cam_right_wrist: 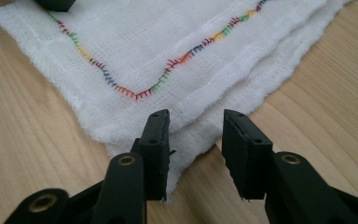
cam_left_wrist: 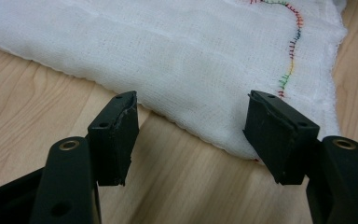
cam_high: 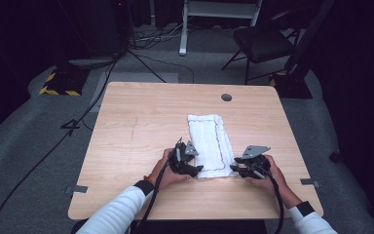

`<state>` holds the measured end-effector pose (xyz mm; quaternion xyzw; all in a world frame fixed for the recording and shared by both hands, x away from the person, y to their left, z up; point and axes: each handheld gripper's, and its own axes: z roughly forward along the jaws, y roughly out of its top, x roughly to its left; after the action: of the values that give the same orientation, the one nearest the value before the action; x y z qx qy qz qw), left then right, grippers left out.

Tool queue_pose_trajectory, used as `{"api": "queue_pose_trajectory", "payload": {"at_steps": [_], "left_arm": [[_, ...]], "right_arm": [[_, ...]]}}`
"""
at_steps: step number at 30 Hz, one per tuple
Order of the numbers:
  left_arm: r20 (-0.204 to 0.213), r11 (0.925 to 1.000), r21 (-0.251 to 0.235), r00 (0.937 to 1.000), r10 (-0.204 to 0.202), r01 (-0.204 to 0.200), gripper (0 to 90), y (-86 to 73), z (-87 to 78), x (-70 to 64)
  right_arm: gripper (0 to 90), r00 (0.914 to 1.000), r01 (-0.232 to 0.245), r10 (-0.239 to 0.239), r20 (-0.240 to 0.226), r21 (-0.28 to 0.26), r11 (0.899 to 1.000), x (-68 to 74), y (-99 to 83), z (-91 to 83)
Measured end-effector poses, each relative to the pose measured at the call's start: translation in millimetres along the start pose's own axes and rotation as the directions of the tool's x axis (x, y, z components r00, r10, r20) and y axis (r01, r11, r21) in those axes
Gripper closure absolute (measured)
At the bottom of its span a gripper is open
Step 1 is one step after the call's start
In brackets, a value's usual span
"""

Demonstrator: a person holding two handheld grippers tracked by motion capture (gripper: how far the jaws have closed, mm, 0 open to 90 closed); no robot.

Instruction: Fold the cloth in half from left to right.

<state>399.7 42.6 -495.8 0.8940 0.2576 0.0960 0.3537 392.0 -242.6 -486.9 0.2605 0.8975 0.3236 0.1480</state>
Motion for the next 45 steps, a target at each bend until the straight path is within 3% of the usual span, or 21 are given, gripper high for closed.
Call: {"api": "queue_pose_trajectory", "payload": {"at_steps": [5,14,24,29,32,36,41,45], "left_arm": [[-0.007,0.9999,0.001,0.9998,0.017,-0.017,35.0,-8.9,-8.6,-5.7],[-0.004,0.9999,0.001,0.9999,0.011,-0.011,35.0,-24.6,-22.5,-17.7],[0.010,0.9988,0.028,0.9992,0.039,-0.039,33.2,-31.4,-34.5,-30.6],[-0.015,0.9989,0.025,0.9991,0.040,-0.040,27.4,-24.9,-37.7,-22.5],[-0.029,0.9997,0.023,0.9996,0.003,-0.002,24.6,-16.2,-36.8,-9.5],[-0.057,0.9999,0.012,0.9983,-0.007,0.007,23.2,-5.9,-30.9,7.5],[-0.045,0.9984,-0.018,0.9975,-0.055,0.054,22.7,8.2,-21.4,34.5],[-0.061,0.9946,-0.052,0.9939,-0.093,0.090,23.6,18.6,-15.1,52.7]], "right_arm": [[61.3,0.9999,0.000,0.000,-0.016,-0.003,1.000,12.4,-0.9,-1.9],[58.3,0.9991,0.015,-0.015,-0.039,-0.004,1.000,34.5,-4.1,-7.4],[47.2,0.9968,0.035,-0.035,-0.072,0.001,0.999,42.7,-5.5,-11.7],[45.2,0.9995,0.003,-0.004,-0.031,-0.039,0.999,28.1,-1.2,-18.8],[44.3,0.9999,-0.012,0.012,0.008,-0.066,0.998,14.4,6.4,-19.6],[45.4,0.9988,-0.026,0.031,0.039,-0.107,0.994,-5.8,20.4,-17.4],[47.4,0.9970,-0.055,0.060,0.049,-0.109,0.993,-30.6,38.3,-1.5],[48.9,0.9943,-0.081,0.087,0.062,-0.105,0.991,-46.5,50.6,15.0]]}}
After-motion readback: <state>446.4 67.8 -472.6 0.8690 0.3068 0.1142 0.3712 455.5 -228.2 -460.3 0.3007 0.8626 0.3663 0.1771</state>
